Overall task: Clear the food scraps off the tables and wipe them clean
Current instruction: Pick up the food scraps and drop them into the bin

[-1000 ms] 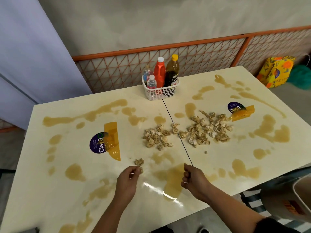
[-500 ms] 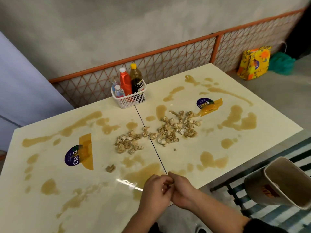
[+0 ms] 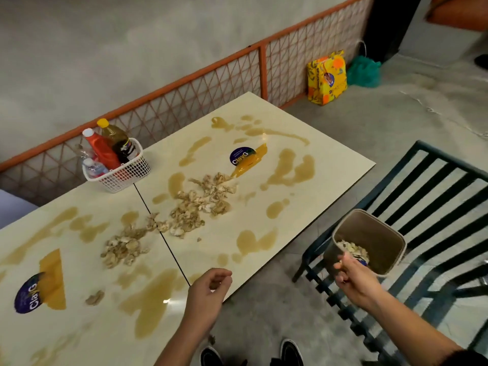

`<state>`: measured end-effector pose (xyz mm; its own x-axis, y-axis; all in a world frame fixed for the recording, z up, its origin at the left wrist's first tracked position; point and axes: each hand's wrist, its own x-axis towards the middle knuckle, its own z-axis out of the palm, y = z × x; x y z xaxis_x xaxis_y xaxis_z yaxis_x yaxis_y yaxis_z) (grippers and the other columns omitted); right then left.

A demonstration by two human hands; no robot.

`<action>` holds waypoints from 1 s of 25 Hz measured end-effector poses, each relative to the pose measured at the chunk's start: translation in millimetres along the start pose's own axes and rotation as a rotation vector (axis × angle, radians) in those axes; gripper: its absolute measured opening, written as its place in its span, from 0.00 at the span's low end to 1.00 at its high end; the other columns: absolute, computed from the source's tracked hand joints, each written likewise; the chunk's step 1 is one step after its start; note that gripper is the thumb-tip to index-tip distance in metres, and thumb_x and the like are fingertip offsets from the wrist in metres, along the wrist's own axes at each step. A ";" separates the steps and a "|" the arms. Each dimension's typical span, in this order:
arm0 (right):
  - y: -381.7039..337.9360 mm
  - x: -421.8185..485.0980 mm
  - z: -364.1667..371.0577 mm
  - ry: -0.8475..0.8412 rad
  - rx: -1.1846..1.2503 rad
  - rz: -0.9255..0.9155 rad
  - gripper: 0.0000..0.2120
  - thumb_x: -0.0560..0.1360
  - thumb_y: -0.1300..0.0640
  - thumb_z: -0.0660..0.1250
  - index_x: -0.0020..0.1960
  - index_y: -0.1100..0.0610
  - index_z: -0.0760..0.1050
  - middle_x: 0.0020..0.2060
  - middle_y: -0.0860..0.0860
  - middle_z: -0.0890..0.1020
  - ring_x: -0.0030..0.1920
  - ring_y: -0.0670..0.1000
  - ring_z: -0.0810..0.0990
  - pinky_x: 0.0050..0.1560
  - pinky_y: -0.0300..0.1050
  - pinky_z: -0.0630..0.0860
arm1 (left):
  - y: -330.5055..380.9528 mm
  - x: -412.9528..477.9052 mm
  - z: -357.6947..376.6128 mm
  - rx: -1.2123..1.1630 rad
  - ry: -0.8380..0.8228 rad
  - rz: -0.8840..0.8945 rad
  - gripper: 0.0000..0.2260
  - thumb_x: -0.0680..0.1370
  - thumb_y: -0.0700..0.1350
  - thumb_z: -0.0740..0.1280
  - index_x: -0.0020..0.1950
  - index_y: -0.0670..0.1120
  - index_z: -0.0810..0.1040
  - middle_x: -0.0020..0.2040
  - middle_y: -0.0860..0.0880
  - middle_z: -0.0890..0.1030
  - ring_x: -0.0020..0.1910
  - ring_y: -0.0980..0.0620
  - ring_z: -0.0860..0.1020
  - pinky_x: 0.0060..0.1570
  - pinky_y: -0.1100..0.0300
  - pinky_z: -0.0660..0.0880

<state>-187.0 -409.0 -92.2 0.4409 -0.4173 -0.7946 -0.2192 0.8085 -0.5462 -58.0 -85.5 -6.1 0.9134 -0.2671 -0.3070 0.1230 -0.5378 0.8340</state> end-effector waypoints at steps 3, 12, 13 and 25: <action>-28.4 33.2 -35.3 0.172 -0.081 -0.062 0.13 0.83 0.51 0.63 0.55 0.62 0.75 0.35 0.55 0.73 0.30 0.49 0.66 0.26 0.41 0.66 | 2.9 1.1 13.6 -0.012 -0.026 -0.034 0.09 0.77 0.39 0.71 0.43 0.53 0.84 0.42 0.50 0.85 0.43 0.51 0.82 0.49 0.57 0.78; -74.2 112.9 -53.6 0.373 -0.312 -0.098 0.15 0.81 0.55 0.58 0.55 0.64 0.79 0.37 0.56 0.76 0.31 0.53 0.71 0.31 0.45 0.67 | 18.8 10.6 24.0 0.109 -0.058 -0.036 0.07 0.77 0.40 0.72 0.44 0.52 0.85 0.39 0.52 0.85 0.39 0.54 0.82 0.43 0.64 0.76; -75.4 118.5 -54.9 0.389 -0.351 -0.100 0.17 0.82 0.51 0.57 0.56 0.63 0.78 0.42 0.59 0.79 0.36 0.56 0.75 0.35 0.47 0.71 | 18.5 10.9 23.9 0.120 -0.063 -0.042 0.07 0.77 0.41 0.72 0.44 0.53 0.85 0.39 0.52 0.85 0.39 0.53 0.82 0.42 0.64 0.75; -83.7 155.2 -100.1 0.383 -0.689 -0.062 0.23 0.84 0.46 0.50 0.69 0.60 0.69 0.56 0.61 0.77 0.51 0.65 0.81 0.52 0.60 0.82 | 31.0 12.4 24.4 0.161 -0.087 -0.089 0.05 0.79 0.41 0.69 0.47 0.49 0.84 0.41 0.52 0.86 0.39 0.55 0.82 0.46 0.55 0.76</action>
<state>-187.4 -583.0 -196.4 0.1671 -0.6679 -0.7252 -0.7490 0.3923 -0.5339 -52.3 -125.0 4.8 0.8639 -0.2774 -0.4204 0.1315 -0.6815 0.7199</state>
